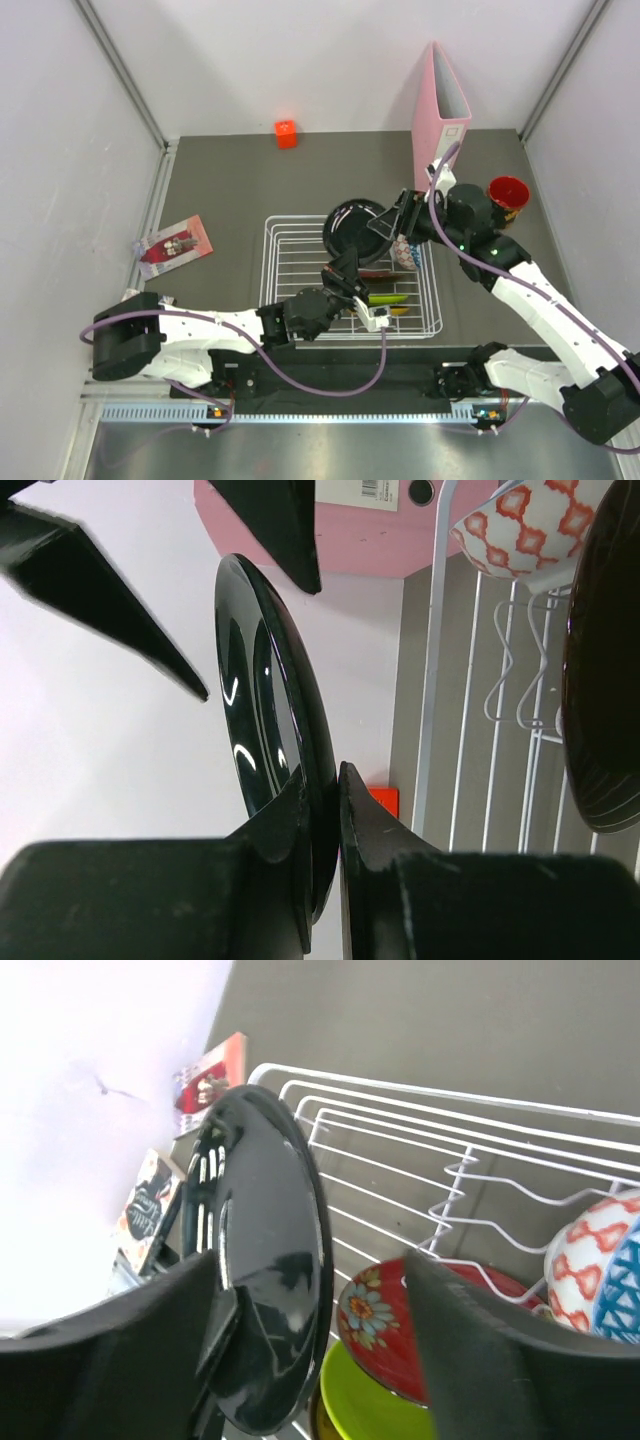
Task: Unload the mixed dishes from the dish rack
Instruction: Place the plate at the corner of the board.
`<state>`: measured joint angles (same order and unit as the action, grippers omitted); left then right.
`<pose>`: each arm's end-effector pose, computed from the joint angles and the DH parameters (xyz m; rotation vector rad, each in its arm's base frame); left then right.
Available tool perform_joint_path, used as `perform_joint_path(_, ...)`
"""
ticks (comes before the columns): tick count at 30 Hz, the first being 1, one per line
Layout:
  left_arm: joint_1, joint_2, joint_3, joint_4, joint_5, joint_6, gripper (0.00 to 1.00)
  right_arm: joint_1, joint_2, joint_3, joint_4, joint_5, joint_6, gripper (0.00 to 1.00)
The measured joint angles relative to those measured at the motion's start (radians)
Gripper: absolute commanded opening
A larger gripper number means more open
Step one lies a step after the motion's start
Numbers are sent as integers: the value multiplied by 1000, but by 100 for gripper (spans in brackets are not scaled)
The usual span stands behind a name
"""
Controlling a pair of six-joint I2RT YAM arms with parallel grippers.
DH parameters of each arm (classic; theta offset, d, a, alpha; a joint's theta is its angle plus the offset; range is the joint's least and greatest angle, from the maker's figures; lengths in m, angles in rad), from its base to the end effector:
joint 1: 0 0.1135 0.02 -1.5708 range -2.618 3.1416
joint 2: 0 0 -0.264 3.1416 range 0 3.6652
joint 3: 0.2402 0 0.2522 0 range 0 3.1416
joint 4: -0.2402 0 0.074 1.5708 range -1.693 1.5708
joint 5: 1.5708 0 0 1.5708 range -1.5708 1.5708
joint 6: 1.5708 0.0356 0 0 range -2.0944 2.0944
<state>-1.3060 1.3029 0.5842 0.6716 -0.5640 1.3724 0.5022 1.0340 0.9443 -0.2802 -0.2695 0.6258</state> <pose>0.0911 -0.2633 0.2471 1.4332 0.7852 0.5060 0.2017 0.1216 0.3390 -0.0635 2.0629 0.9878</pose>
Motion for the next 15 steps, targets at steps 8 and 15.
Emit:
perform_joint_path(8, -4, 0, 0, -2, 3, -40, 0, 0, 0, -35, 75, -51, 29, 33)
perform_joint_path(15, -6, -1, -3, -10, -10, -43, 0, -3, 19, -55, 93, -24, 79, 0)
